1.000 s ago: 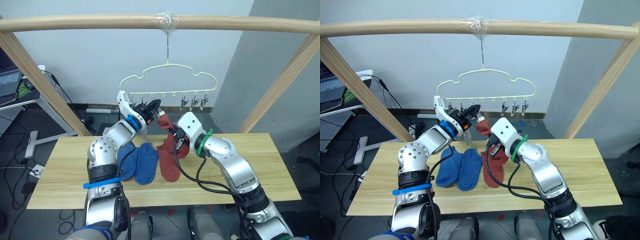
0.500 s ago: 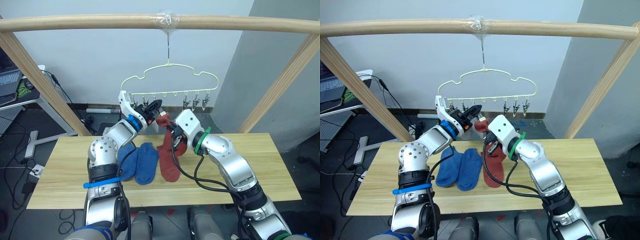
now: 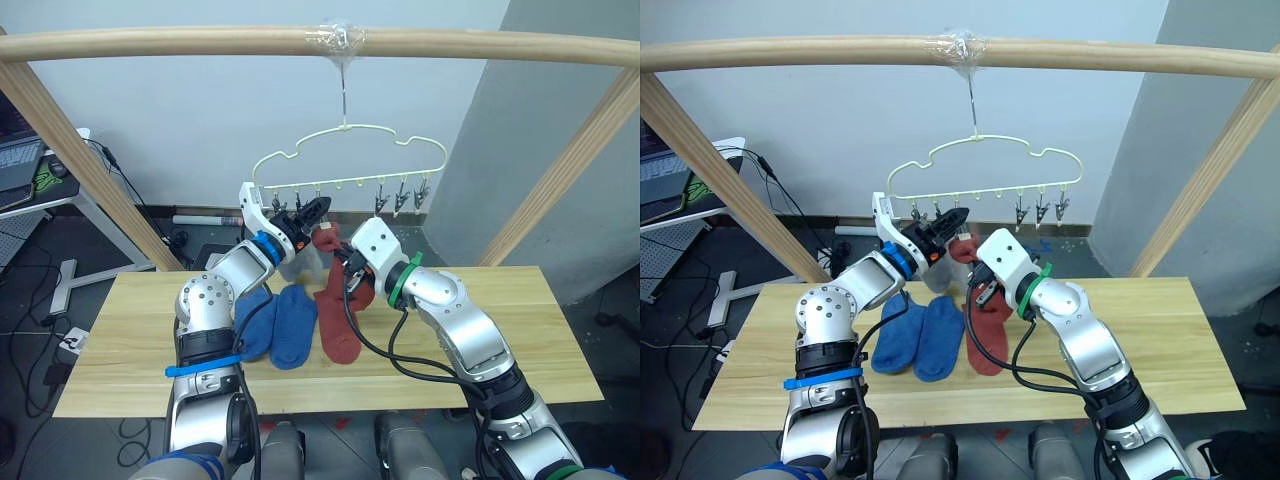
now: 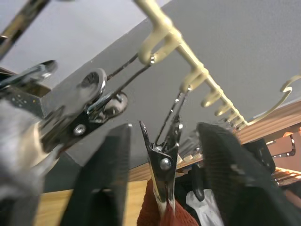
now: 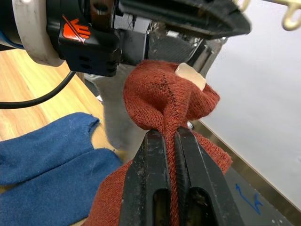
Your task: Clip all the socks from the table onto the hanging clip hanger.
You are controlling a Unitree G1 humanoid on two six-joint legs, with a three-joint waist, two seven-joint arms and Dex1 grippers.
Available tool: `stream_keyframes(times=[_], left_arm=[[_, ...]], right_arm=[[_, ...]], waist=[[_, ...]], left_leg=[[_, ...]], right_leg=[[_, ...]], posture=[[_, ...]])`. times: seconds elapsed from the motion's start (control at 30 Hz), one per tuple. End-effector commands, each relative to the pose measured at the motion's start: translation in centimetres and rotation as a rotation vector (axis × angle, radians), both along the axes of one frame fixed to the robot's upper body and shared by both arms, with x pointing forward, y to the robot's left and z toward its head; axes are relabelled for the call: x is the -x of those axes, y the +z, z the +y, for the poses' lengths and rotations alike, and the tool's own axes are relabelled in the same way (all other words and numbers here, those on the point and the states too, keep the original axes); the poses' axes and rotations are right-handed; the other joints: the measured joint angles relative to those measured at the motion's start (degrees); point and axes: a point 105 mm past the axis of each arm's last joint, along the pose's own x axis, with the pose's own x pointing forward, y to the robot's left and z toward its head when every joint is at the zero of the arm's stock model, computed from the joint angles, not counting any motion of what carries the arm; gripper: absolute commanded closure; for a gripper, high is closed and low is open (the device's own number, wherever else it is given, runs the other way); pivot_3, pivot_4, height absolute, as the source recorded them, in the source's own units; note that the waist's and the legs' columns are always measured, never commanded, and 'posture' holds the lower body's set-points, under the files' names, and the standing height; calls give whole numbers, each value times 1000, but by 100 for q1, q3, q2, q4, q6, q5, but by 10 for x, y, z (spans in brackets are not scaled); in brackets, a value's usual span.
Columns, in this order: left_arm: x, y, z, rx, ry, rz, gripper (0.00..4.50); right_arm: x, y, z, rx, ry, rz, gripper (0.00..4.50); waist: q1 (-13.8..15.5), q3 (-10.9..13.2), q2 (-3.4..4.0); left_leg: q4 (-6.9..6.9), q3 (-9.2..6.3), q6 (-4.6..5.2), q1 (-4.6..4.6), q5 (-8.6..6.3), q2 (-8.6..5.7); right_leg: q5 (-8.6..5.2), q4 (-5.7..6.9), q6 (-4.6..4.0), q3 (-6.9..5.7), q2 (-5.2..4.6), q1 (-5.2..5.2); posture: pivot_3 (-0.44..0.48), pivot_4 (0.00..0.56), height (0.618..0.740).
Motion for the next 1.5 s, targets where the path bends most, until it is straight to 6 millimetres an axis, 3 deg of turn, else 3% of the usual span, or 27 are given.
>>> stream_keyframes(times=[0.03,0.13,0.27,0.33,0.43,0.53,0.7,0.8,1.0,1.1,1.17,1.37,1.5], left_arm=[[5,17,4,21,-11,-60,706],[14,21,8,-4,-42,-79,34],[27,21,9,-38,-85,-83,34],[44,19,18,-104,-133,-84,34],[70,11,34,-275,-185,-89,0],[93,8,33,-399,-265,-128,0],[106,2,28,-517,-301,-208,0],[102,-4,26,-601,-238,-299,0],[102,-2,24,-745,-208,-532,0],[98,5,21,-812,-192,-674,0],[93,9,21,-811,-159,-704,0],[91,14,16,-828,-176,-765,0],[89,21,13,-808,-157,-780,0]], right_arm=[[-1,9,-1,-33,-5,-30,4500],[-6,4,-2,-60,-28,1,4500],[-10,-3,-3,-97,-50,43,4500],[-15,-10,-5,-118,-70,71,4500],[-20,-13,-7,-186,-80,129,3729],[-15,-17,-11,-204,-77,165,2653],[-4,-25,-18,-235,-77,222,914],[-4,-22,-30,-257,-157,199,21],[-10,14,-46,-369,-265,84,21],[-17,30,-57,-400,-350,11,561],[-21,35,-57,-408,-378,-12,1183],[-28,35,-55,-438,-406,7,1183],[-33,33,-56,-452,-438,17,2151]], waist=[[0,0,0],[-6,1,-2],[9,2,-2],[-6,6,-9],[-12,11,-9],[43,13,-9],[171,13,-9],[171,13,-9],[186,15,-5],[183,16,-4],[183,18,-1],[152,18,0],[151,18,-1]], left_leg=[[-1,0,0,0,0,0],[-1,0,0,0,0,0],[-8,0,0,0,0,1],[-8,-1,0,-1,0,1],[-24,5,0,0,0,7],[-42,2,0,-2,0,7],[-53,3,-1,-4,0,4],[-54,5,-1,-3,0,4],[-60,9,-1,-4,0,8],[-70,10,-1,-4,-1,8],[-75,11,-1,-4,-1,8],[-77,9,0,-8,-1,8],[-77,8,0,-7,-1,8]], right_leg=[[0,0,-1,0,0,-1],[-1,1,-1,0,0,-2],[0,3,0,0,0,-6],[0,2,-1,0,0,-6],[1,6,2,3,1,-22],[-4,12,-7,-3,1,-31],[-23,2,-40,-2,-2,-31],[-24,2,-42,-2,-3,-32],[-25,2,-44,-2,-3,-41],[-30,-1,-51,-2,-4,-43],[-33,-2,-55,-2,-4,-44],[-35,-1,-56,-5,-3,-47],[-35,1,-55,-5,-3,-46]], posture=[[21,171,740],[26,174,740],[39,178,740],[50,181,740],[60,183,740],[78,185,740],[92,187,740],[92,187,740],[116,192,740],[97,193,740],[97,193,740],[79,188,740],[86,187,740]])
